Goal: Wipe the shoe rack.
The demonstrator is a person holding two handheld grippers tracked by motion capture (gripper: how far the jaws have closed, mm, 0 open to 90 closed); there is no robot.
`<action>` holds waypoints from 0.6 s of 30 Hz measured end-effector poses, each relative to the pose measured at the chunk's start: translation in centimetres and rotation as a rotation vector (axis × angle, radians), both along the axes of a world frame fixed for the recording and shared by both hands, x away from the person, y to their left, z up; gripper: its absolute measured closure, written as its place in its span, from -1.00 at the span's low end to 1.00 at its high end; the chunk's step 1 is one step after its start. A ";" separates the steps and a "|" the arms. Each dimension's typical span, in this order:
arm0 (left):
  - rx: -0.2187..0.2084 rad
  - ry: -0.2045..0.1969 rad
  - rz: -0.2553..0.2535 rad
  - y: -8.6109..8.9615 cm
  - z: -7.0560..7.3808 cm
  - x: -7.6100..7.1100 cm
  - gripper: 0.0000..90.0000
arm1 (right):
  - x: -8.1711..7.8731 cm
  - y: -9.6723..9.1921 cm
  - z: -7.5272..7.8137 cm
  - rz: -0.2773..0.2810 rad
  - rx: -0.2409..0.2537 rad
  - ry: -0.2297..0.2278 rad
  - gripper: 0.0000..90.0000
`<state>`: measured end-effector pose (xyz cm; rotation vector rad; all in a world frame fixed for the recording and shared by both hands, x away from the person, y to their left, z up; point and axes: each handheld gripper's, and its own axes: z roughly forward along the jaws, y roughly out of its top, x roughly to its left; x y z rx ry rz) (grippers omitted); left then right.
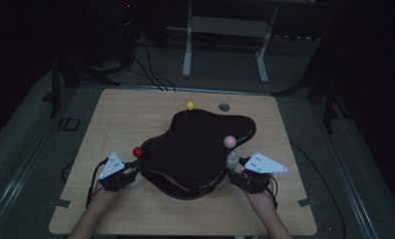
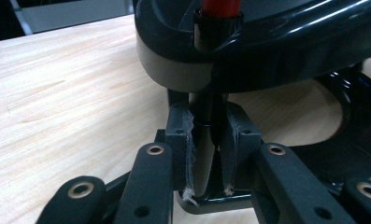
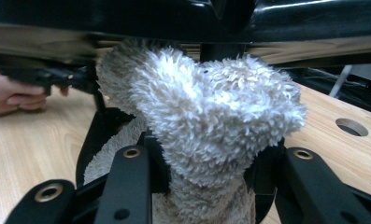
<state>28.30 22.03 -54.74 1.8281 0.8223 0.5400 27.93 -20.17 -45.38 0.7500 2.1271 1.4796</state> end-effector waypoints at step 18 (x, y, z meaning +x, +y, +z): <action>-0.020 0.041 -0.068 0.2 0.2 -1.5 0.51 | 1.0 -0.7 0.2 -0.003 -0.027 -0.001 0.33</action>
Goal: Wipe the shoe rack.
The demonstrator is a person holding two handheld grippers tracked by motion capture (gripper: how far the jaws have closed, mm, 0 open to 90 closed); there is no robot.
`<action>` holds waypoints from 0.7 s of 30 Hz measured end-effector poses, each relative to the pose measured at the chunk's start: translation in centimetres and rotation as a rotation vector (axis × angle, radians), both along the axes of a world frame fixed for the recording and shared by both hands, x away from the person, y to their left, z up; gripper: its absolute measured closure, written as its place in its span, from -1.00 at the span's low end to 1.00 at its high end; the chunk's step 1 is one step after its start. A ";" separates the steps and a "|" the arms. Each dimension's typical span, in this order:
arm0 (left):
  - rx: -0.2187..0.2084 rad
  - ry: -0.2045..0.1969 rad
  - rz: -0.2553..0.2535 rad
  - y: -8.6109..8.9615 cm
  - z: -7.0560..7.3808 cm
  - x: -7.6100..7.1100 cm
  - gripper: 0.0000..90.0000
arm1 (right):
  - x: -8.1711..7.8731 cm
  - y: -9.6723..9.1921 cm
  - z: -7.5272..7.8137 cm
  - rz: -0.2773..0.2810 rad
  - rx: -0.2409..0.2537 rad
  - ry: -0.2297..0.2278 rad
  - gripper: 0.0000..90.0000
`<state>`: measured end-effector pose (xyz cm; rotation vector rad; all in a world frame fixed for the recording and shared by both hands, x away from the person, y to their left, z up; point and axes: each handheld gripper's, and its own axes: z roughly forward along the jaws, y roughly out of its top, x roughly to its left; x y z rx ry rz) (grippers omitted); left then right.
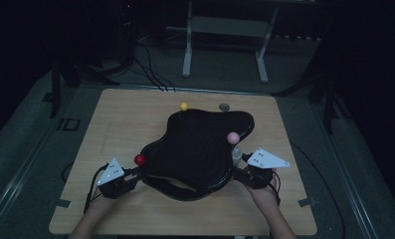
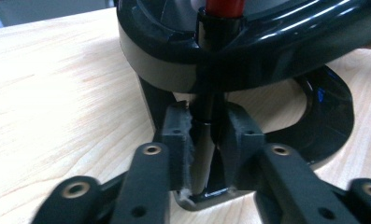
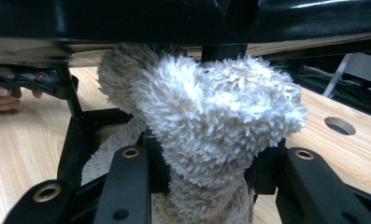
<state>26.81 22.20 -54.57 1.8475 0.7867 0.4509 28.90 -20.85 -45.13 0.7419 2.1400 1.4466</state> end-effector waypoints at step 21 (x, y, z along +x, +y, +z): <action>-0.033 -0.062 0.036 -0.3 7.0 -0.8 -0.03 | 0.0 0.0 0.2 -0.001 -0.010 0.006 0.31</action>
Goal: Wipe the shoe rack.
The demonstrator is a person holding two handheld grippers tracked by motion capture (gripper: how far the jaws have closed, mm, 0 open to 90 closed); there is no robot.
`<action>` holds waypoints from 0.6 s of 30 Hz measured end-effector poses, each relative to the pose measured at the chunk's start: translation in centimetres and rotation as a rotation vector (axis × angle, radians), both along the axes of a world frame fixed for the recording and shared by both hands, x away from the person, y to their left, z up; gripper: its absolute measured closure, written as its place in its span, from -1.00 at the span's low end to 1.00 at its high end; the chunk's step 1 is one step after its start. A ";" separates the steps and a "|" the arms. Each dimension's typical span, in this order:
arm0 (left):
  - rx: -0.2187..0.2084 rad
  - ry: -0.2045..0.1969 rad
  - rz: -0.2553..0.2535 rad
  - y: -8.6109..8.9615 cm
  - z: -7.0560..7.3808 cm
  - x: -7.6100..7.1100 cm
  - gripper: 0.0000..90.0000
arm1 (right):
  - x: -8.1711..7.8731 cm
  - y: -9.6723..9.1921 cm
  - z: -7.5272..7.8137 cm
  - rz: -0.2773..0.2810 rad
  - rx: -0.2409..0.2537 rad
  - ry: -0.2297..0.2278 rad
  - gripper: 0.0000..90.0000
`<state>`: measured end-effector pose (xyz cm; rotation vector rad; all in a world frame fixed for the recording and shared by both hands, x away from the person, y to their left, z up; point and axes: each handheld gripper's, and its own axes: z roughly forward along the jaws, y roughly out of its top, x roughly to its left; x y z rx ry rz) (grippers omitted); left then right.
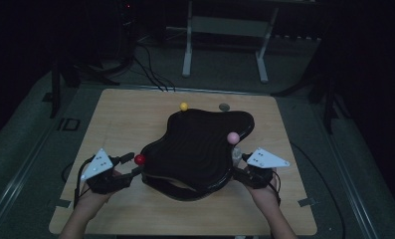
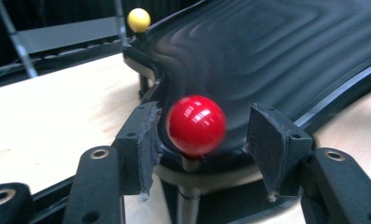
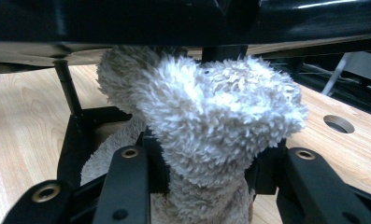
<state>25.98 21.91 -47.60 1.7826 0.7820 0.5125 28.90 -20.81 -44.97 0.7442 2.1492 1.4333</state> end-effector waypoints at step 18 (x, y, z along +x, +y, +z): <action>-0.022 0.017 -0.016 -0.7 -1.3 1.5 0.33 | 0.0 0.0 -0.2 -0.004 0.004 -0.005 0.35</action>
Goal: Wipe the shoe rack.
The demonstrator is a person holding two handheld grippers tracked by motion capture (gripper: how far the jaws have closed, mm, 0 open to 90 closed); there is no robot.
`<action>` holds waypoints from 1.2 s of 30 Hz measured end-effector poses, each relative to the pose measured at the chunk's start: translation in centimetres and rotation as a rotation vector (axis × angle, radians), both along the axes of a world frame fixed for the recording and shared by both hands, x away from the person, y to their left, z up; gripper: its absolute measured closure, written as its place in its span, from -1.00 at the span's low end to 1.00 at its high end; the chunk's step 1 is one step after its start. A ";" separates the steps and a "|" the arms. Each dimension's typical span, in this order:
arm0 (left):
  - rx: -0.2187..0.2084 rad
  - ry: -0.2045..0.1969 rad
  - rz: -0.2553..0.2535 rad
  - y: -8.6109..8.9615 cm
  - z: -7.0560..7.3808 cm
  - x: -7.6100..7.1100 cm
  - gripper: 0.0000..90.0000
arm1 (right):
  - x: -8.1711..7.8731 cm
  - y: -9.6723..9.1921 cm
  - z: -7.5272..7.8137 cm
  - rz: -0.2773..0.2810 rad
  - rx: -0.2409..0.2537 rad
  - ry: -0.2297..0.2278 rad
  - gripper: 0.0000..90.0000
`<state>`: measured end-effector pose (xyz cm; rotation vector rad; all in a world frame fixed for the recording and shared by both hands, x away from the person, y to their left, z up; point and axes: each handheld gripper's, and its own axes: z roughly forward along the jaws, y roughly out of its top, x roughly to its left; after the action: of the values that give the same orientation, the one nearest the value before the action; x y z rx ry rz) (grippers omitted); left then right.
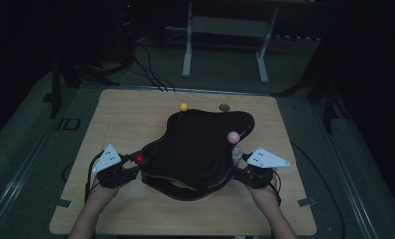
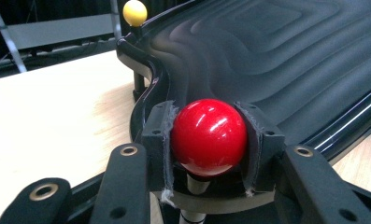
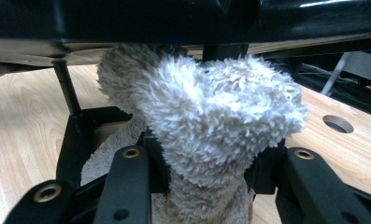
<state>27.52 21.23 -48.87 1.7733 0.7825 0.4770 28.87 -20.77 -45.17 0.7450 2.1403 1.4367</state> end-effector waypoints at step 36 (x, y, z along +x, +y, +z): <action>-0.031 0.022 -0.029 0.3 -0.1 0.6 0.33 | 0.8 -0.3 -0.8 0.062 -0.038 0.062 0.40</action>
<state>28.09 21.54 -49.00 1.7616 0.7744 0.4241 29.63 -21.05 -45.99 0.7236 2.2496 1.4168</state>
